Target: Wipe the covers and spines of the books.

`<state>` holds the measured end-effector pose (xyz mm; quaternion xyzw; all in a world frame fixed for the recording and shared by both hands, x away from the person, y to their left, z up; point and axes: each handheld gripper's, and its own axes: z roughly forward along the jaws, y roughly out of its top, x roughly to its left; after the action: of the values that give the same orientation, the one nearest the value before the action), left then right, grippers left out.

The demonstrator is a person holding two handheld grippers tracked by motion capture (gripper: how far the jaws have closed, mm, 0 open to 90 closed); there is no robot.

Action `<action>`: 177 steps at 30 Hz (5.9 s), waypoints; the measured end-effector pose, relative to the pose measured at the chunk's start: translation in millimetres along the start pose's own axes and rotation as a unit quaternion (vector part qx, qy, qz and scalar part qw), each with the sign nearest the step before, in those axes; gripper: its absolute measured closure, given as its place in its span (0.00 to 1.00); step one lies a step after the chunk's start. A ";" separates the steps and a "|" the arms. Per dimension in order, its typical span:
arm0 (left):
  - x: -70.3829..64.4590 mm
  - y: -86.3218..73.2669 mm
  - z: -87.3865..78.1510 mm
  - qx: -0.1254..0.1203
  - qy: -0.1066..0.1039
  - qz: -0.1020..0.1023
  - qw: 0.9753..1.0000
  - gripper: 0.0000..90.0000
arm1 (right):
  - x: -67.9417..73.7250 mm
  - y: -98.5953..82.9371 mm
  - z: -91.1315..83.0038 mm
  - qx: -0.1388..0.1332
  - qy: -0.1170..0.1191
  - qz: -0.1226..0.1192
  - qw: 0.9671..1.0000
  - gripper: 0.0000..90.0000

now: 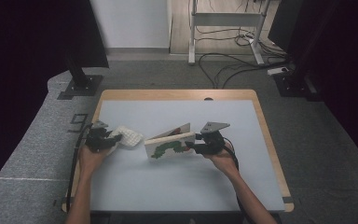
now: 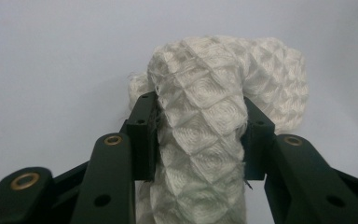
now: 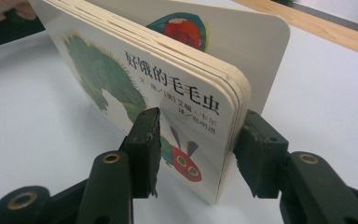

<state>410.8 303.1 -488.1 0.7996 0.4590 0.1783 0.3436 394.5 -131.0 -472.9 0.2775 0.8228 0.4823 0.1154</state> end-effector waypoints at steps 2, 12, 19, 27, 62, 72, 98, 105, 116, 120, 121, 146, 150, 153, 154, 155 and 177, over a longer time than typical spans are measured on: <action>0.5 -4.2 4.7 0.005 -0.005 -0.003 1.000 0.63 | 0.0 -0.2 -0.1 -0.001 0.001 0.000 1.000 0.58; 4.3 -9.3 5.5 -0.002 -0.033 -0.028 0.999 0.48 | -0.1 -0.4 0.3 -0.001 0.001 0.001 1.000 0.58; 0.2 -1.0 -12.6 -0.030 -0.042 -0.030 0.998 0.21 | -0.3 -0.6 0.3 0.000 0.002 0.001 1.000 0.58; -20.4 10.6 -37.0 -0.048 -0.080 0.000 0.996 0.23 | -0.2 -0.3 1.3 0.000 0.001 0.001 1.000 0.57; -105.1 18.3 -22.0 -0.053 -0.191 0.102 0.975 0.58 | 2.0 -3.8 -4.8 0.001 0.011 0.000 1.000 0.58; -118.3 14.6 -24.3 -0.050 -0.191 0.123 0.973 0.63 | 4.9 -8.5 -15.0 0.006 0.021 0.002 1.000 0.57; -149.4 -4.5 -33.6 -0.047 -0.170 0.132 0.975 0.54 | 19.5 -20.1 -33.5 0.027 0.020 -0.006 0.999 0.42; -157.2 -11.7 -35.3 -0.037 -0.158 0.130 0.978 0.47 | 25.2 -23.7 -35.0 0.040 0.020 -0.008 0.999 0.37; -171.8 -28.5 -35.7 -0.021 -0.136 0.128 0.982 0.43 | 35.9 -36.9 -36.6 0.057 0.019 -0.019 0.998 0.37; -176.3 -34.6 -35.2 -0.018 -0.131 0.123 0.984 0.41 | 40.9 -42.7 -38.0 0.058 0.017 -0.021 0.998 0.37; -177.2 -36.2 -34.8 -0.016 -0.130 0.122 0.984 0.40 | 43.5 -46.1 -38.2 0.058 0.019 -0.021 0.998 0.38; -182.3 -65.7 -20.4 0.012 -0.127 0.116 0.985 0.38 | 56.4 -78.7 -34.0 0.072 0.027 -0.019 0.997 0.37; -179.5 -65.2 -16.5 0.015 -0.120 0.116 0.986 0.38 | 56.1 -82.5 -31.9 0.068 0.035 -0.016 0.997 0.37; -176.9 -64.0 -12.1 0.016 -0.119 0.113 0.986 0.40 | 55.8 -84.1 -29.5 0.069 0.029 -0.018 0.997 0.37; -176.5 -63.8 -10.4 0.015 -0.121 0.113 0.986 0.40 | 55.8 -84.1 -29.5 0.069 0.029 -0.018 0.997 0.37; -176.6 -63.7 -8.8 0.017 -0.124 0.113 0.986 0.40 | 55.1 -84.3 -29.0 0.069 0.027 -0.019 0.997 0.37; -180.5 -67.0 -14.4 0.011 -0.130 0.134 0.982 0.52 | 60.8 -87.9 -26.5 0.090 0.001 -0.044 0.995 0.44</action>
<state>268.2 177.0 -520.3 0.8743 0.3008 0.1123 0.3641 302.3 -149.3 -530.1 0.2500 0.8743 0.4012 0.1098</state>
